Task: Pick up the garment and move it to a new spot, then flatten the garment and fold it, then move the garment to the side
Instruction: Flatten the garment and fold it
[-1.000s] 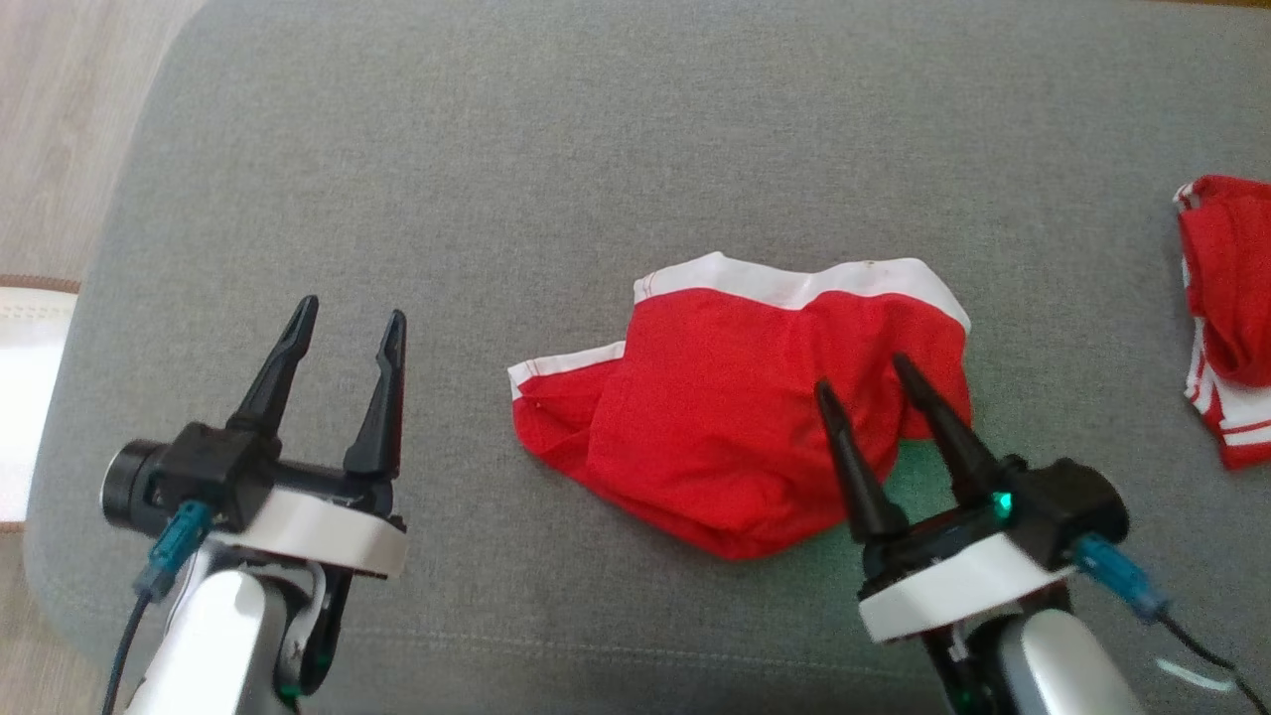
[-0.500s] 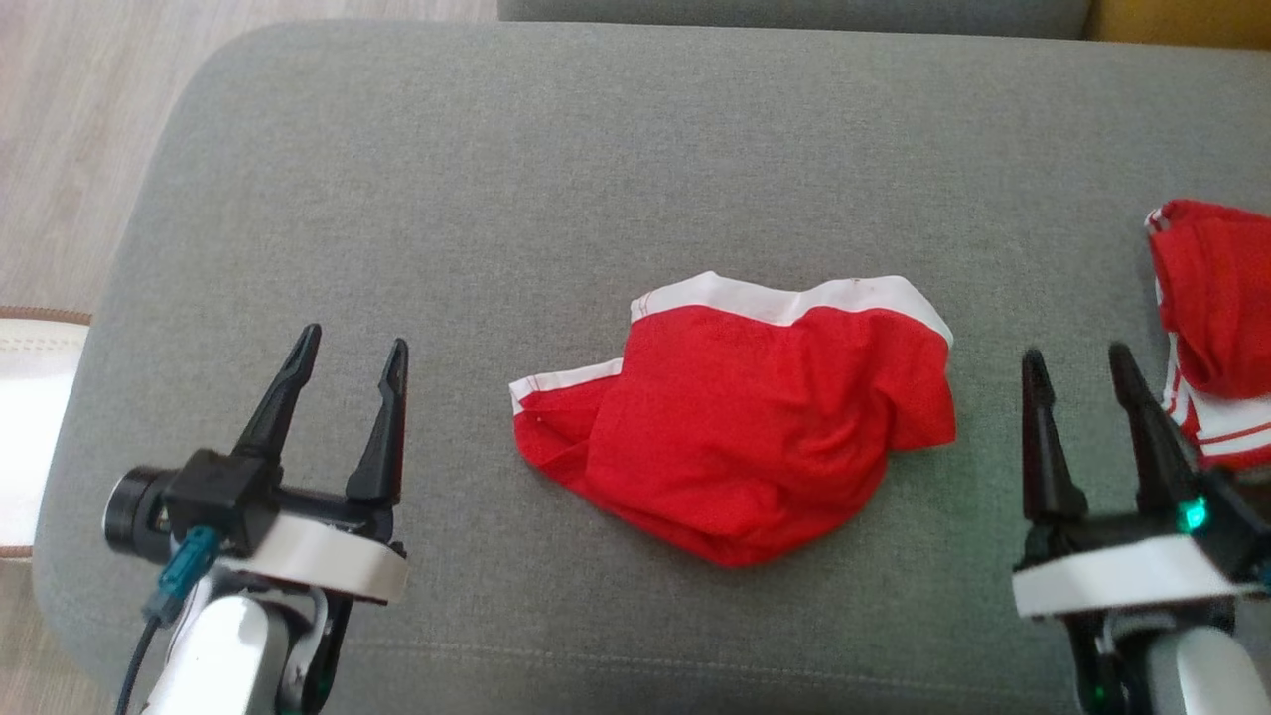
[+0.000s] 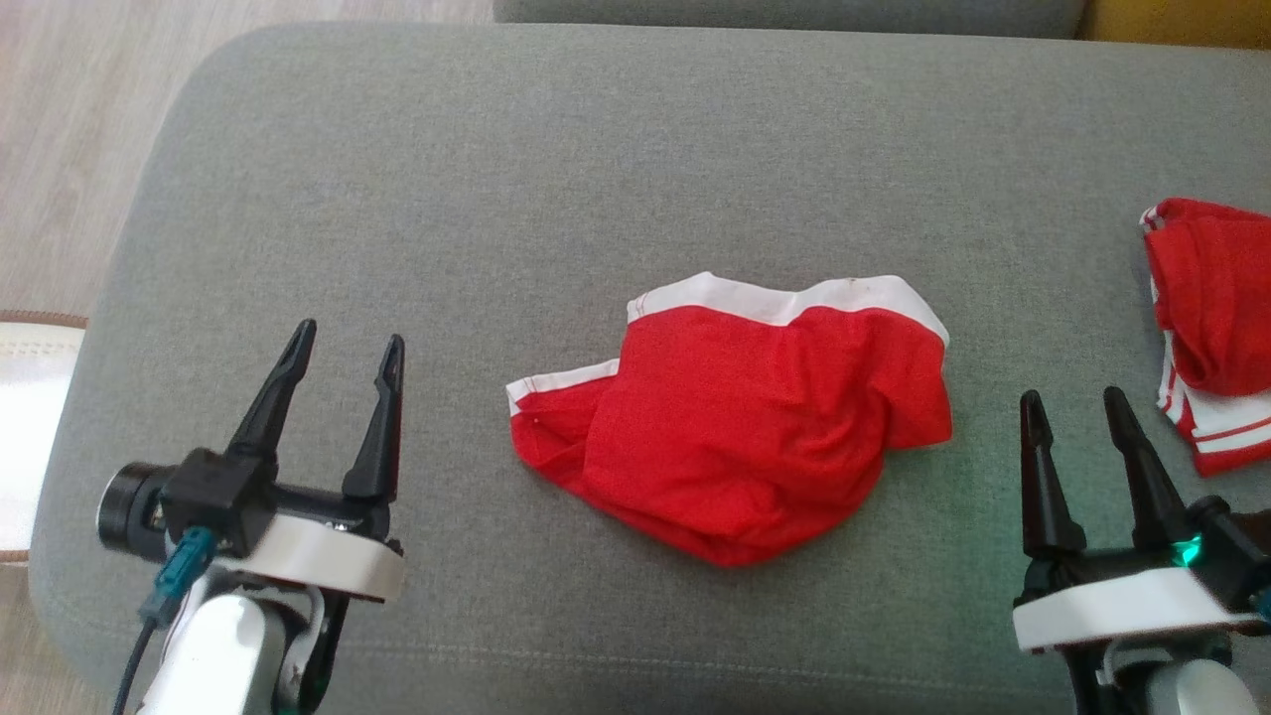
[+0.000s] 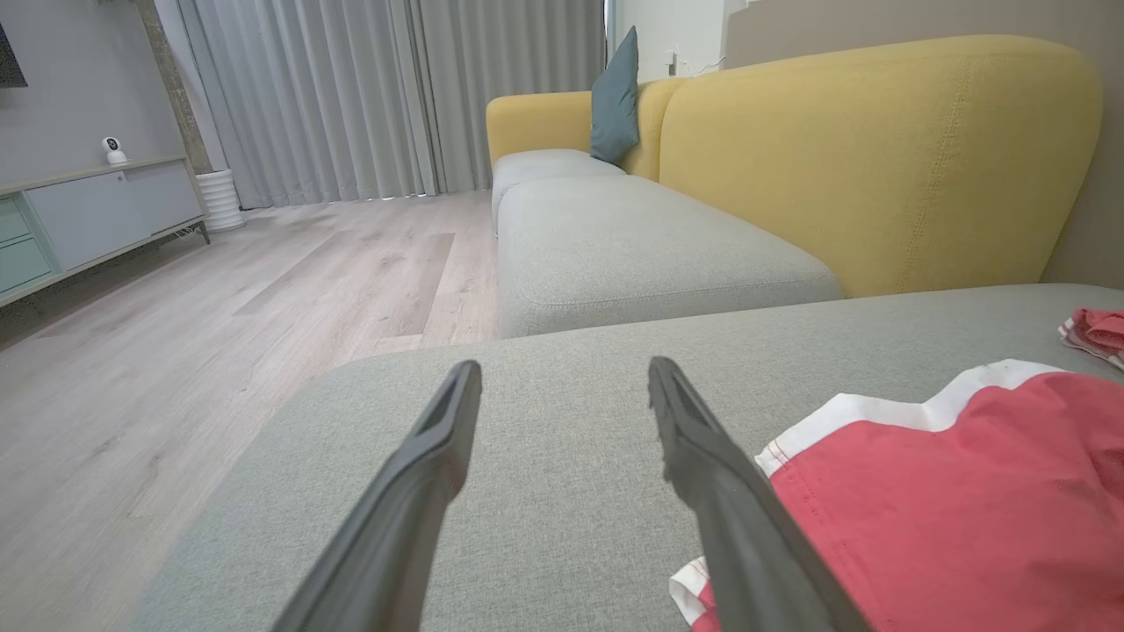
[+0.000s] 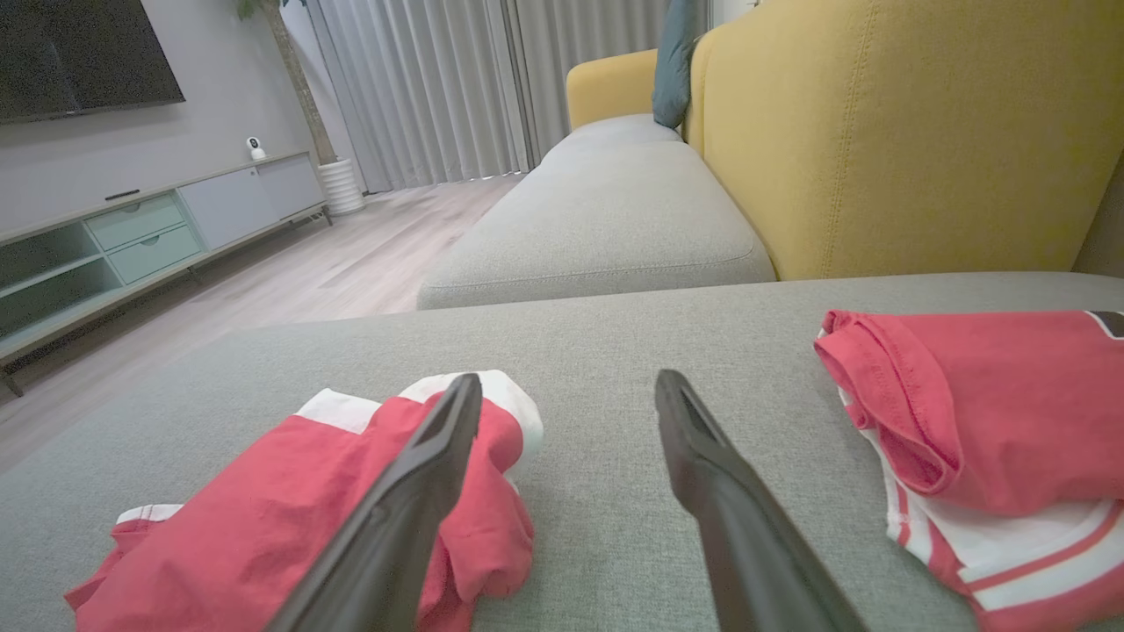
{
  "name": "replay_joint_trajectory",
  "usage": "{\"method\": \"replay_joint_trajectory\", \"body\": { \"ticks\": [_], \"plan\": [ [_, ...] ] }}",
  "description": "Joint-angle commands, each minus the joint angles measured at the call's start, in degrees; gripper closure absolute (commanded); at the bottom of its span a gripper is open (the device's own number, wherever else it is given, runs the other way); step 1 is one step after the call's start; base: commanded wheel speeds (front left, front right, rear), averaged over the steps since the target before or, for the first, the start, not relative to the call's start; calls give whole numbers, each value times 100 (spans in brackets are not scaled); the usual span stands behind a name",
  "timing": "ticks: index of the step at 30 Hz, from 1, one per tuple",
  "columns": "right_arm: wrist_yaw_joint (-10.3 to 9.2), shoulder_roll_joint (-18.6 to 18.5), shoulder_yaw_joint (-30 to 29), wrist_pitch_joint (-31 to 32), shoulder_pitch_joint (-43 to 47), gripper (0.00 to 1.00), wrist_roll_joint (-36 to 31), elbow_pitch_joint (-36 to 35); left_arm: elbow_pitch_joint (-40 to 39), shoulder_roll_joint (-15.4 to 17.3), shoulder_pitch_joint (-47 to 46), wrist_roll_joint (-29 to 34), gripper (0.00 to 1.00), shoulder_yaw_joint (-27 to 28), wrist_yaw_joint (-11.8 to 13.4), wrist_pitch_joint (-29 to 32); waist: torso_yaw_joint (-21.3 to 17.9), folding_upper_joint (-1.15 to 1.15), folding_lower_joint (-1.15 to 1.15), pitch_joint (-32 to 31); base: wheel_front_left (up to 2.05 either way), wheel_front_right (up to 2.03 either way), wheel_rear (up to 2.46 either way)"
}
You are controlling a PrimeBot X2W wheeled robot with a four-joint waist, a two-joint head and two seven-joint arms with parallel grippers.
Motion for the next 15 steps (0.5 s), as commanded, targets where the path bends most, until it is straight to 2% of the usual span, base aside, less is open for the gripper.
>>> {"method": "replay_joint_trajectory", "body": {
  "ticks": [1, 7, 15],
  "plan": [
    [-4, -34, 153, -23, -108, 0, -2, -223, -192, 156, -123, 37, 0, 269, 18, -45, -2, 0, 0, 6, 0, 0, 0],
    [-4, -34, 128, -25, -153, 0, 113, -97, -207, 164, -159, 33, 0, 254, 14, -45, -4, 0, 0, 63, 0, 0, 0],
    [-4, -34, 23, 20, -536, 0, 337, 560, -242, 142, -288, 24, 0, 247, -13, -45, 28, 0, 0, 298, 0, 0, 0]
  ]
}}
